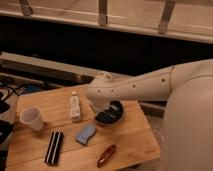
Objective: Place the white sponge in the ceramic bowl
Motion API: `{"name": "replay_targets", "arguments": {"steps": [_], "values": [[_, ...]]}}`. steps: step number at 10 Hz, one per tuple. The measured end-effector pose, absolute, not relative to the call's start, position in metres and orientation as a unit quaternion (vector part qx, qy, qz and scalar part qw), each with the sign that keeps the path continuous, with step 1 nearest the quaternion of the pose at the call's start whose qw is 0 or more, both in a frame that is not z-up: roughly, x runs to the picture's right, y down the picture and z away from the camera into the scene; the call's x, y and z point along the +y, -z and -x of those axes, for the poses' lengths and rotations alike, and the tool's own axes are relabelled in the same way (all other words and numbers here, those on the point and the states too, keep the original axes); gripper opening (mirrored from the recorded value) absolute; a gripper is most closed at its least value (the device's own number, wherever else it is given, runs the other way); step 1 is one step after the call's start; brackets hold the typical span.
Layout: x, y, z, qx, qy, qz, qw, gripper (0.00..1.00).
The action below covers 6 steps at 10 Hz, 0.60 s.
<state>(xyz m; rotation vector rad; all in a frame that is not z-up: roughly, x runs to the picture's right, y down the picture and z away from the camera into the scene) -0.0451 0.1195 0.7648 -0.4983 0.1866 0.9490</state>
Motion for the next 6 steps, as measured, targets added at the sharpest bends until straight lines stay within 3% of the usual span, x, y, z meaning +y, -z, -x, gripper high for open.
{"name": "replay_targets", "arguments": {"steps": [3,6], "values": [[0.109,-0.762,0.079,0.082,-0.502,0.238,0.827,0.80],[0.144,-0.762,0.097,0.092,-0.563,0.259,0.780,0.80]]}}
